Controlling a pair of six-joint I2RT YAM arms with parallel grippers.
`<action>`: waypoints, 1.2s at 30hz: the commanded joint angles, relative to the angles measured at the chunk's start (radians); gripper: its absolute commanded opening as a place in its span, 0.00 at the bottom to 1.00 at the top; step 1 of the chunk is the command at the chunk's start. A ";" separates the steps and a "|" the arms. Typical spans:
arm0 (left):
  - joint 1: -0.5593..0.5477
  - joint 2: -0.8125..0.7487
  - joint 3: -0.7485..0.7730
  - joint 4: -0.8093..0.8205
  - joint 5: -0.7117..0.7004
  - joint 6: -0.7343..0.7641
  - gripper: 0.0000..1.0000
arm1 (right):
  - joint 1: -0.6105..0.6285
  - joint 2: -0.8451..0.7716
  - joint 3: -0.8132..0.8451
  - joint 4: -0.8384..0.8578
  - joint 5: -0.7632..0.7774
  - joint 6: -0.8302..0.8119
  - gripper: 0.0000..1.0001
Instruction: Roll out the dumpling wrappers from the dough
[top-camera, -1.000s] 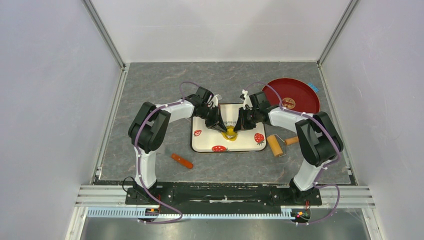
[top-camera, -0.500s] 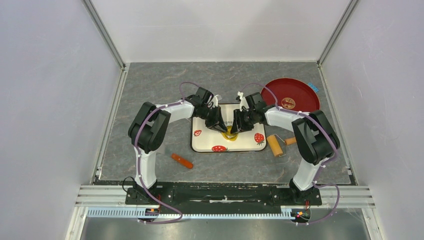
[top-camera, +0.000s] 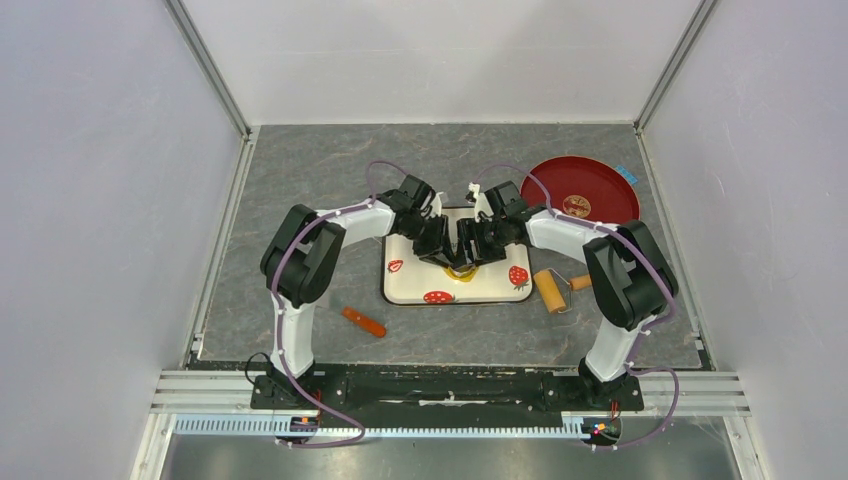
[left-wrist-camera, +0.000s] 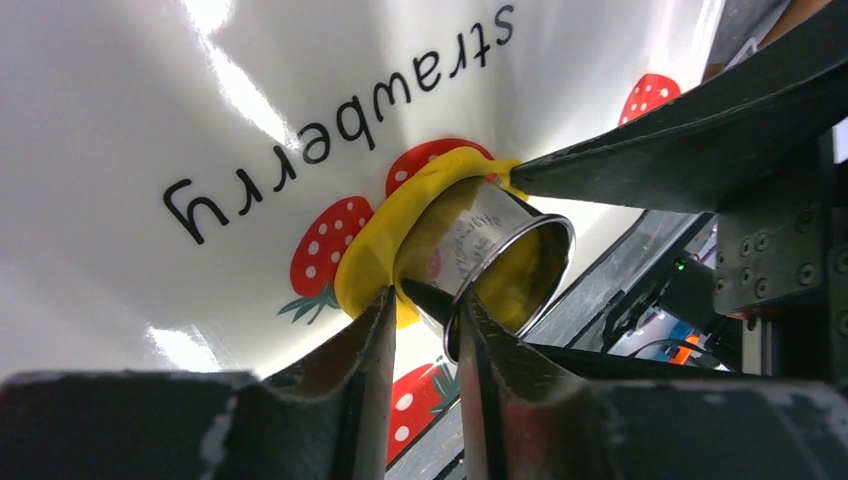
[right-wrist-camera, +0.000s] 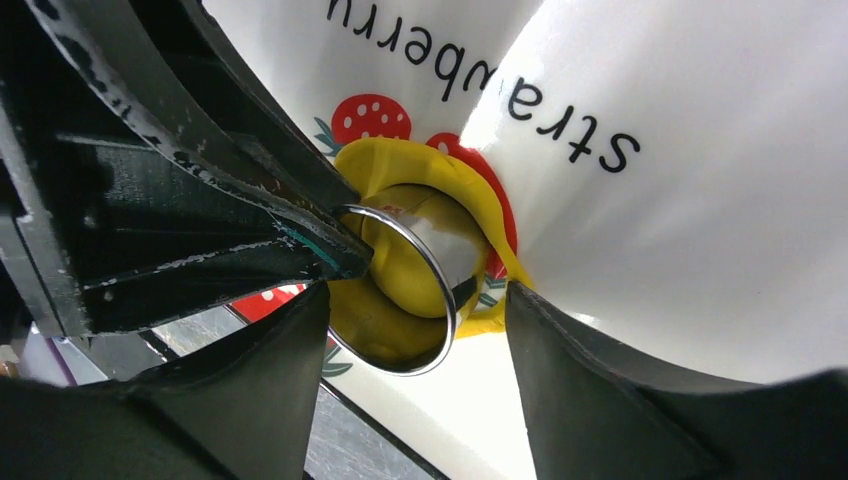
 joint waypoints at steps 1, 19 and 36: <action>-0.004 0.048 -0.027 -0.115 -0.131 0.092 0.37 | -0.007 -0.001 0.022 -0.124 0.082 -0.046 0.69; 0.157 -0.151 -0.162 0.171 0.230 0.006 0.45 | -0.045 -0.099 0.013 -0.055 -0.065 -0.028 0.84; 0.360 -0.197 -0.071 -0.305 -0.164 0.212 0.45 | -0.148 -0.224 -0.155 0.041 -0.149 0.013 0.80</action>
